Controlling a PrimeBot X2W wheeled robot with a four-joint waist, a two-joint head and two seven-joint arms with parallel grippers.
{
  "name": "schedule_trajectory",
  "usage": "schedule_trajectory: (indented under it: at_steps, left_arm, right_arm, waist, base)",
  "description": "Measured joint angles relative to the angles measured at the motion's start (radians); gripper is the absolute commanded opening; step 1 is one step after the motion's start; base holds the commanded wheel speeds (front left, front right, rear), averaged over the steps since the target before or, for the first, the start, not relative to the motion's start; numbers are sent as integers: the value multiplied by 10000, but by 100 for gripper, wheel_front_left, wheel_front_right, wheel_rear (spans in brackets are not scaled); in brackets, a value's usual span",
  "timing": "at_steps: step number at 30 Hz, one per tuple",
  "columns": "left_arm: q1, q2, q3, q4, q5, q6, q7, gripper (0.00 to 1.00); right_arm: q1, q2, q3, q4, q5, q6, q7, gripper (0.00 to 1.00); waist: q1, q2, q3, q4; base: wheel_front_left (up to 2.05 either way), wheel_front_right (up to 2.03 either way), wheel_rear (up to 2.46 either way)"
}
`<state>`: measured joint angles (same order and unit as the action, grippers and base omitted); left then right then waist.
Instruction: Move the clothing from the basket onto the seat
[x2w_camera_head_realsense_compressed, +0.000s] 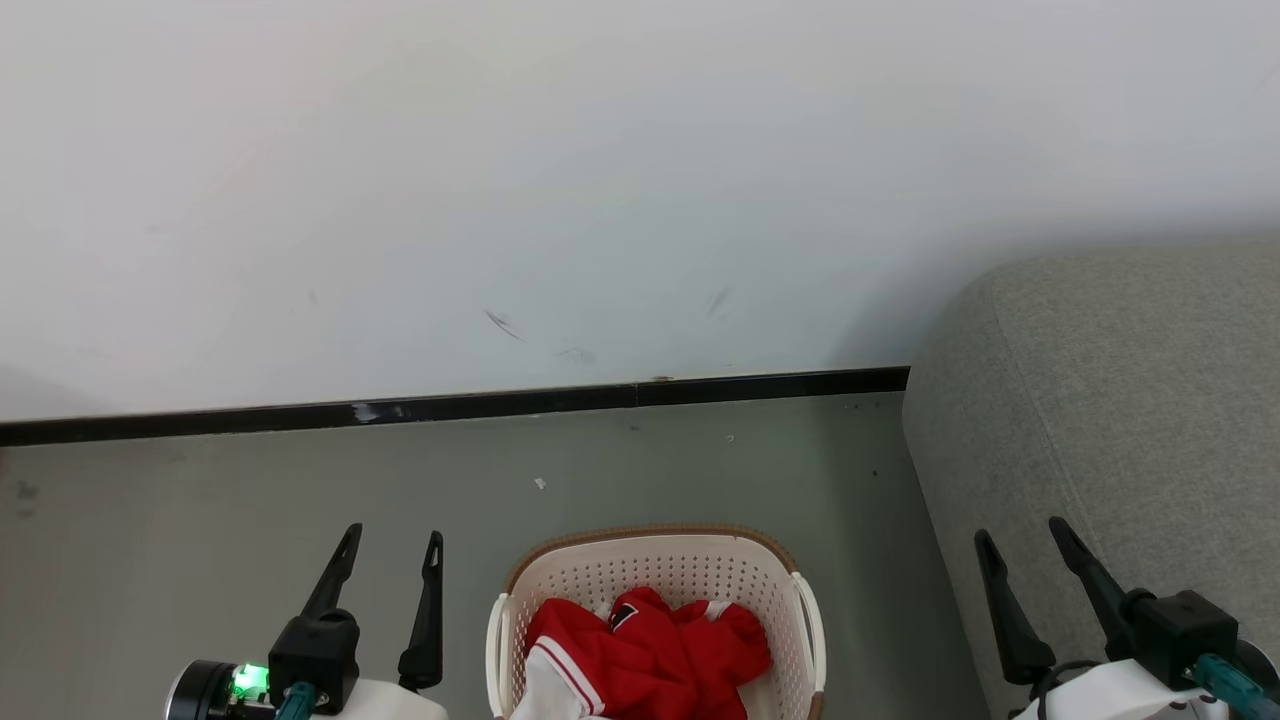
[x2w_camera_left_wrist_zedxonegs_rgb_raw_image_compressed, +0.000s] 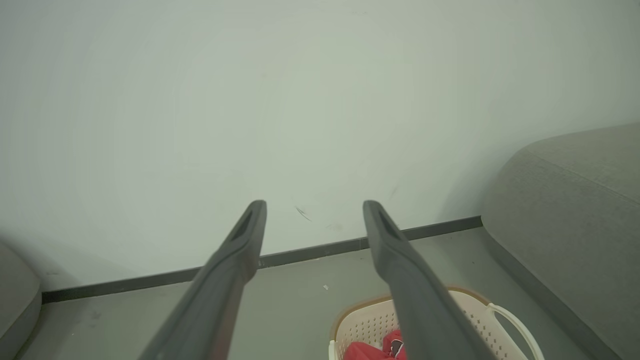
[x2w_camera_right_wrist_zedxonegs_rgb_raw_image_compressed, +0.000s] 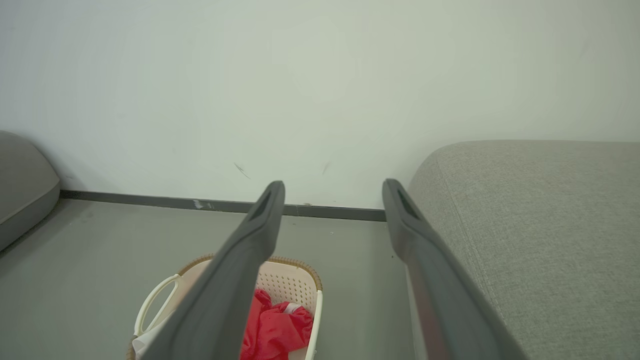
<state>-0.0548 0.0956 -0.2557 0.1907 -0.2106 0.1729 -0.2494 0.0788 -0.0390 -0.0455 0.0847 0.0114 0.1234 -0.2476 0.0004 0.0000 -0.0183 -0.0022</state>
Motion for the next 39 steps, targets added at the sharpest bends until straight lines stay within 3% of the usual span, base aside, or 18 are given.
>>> schedule_trajectory:
  at_steps: [22, 39]
  left_arm:
    - [-5, 113, 222, 94, 81, -100, 0, 100]
    - [-1283, 322, -514, 1620, 470, -742, 115, 100]
  right_arm:
    - [2, 2, 19, -305, 10, 0, 0, 100]
    - [-8, 8, -374, -1032, 10, 0, -2, 100]
  waist:
    - [-1, 0, 333, 21]
    - [-2, 0, 1237, -194]
  base:
    - [0, 0, 0]
    - [0, 0, 0]
